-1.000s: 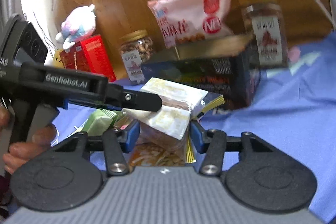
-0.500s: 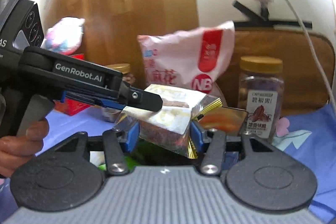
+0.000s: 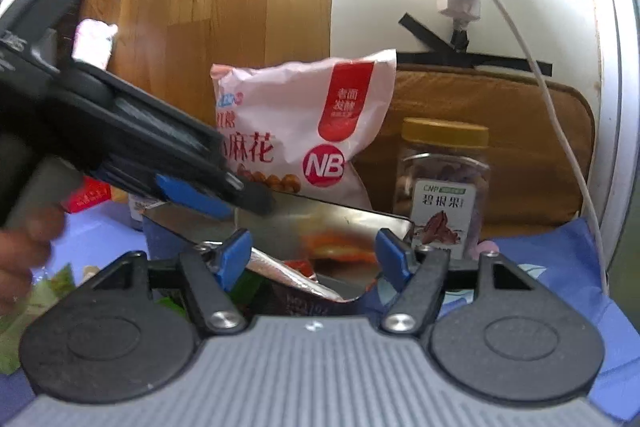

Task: Organize snacks
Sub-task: 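Reach the left gripper down and grasp the light-green pastry packet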

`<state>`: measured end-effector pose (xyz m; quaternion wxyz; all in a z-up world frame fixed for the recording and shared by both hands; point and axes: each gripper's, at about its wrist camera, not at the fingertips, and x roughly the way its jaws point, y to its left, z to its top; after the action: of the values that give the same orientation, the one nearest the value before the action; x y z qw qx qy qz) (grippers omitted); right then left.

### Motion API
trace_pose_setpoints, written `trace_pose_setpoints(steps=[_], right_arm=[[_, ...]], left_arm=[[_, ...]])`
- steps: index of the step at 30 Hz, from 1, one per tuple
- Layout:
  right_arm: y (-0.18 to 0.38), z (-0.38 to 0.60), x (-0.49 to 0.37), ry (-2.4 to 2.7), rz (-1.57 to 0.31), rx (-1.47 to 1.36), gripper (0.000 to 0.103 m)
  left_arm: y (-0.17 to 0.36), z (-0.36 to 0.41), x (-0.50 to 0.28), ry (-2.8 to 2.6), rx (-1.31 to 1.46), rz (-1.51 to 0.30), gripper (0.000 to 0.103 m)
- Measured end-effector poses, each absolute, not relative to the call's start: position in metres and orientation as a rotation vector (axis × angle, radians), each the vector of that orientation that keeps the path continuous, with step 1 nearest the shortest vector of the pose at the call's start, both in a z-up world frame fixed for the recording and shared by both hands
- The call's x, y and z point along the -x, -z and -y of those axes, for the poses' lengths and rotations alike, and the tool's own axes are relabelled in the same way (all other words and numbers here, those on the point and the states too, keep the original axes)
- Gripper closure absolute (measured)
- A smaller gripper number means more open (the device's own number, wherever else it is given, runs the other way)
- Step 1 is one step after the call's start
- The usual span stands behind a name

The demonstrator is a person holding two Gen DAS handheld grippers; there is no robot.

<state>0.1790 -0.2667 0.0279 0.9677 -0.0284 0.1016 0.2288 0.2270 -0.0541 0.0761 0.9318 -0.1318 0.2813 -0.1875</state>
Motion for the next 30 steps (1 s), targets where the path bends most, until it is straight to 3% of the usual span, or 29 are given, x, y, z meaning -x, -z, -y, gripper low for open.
trace_pose_setpoints(steps=[5, 11, 16, 22, 25, 27, 30], right_arm=[[-0.039, 0.273, -0.167, -0.566, -0.188, -0.053, 0.032], [-0.038, 0.262, -0.157, -0.7, -0.344, -0.164, 0.035], [-0.03, 0.227, -0.139, -0.815, -0.46, -0.124, 0.039], [-0.027, 0.184, -0.138, -0.868, -0.523, -0.022, 0.04], [-0.024, 0.174, -0.141, -0.901, -0.561, -0.038, 0.053], [-0.018, 0.168, -0.141, -0.908, -0.612, -0.034, 0.068], [-0.015, 0.169, -0.132, -0.91, -0.638, -0.028, 0.069]], left_arm=[[-0.087, -0.005, -0.171, 0.313, 0.307, -0.515, 0.058], [-0.063, -0.055, -0.124, 0.14, 0.277, -0.587, 0.057], [-0.031, -0.07, -0.104, 0.222, 0.39, -0.684, 0.05], [-0.003, -0.061, -0.074, 0.285, 0.442, -0.749, 0.049], [0.008, -0.063, -0.06, 0.296, 0.483, -0.755, 0.049], [0.009, -0.062, -0.056, 0.295, 0.471, -0.747, 0.052], [0.01, -0.063, -0.058, 0.297, 0.482, -0.745, 0.052]])
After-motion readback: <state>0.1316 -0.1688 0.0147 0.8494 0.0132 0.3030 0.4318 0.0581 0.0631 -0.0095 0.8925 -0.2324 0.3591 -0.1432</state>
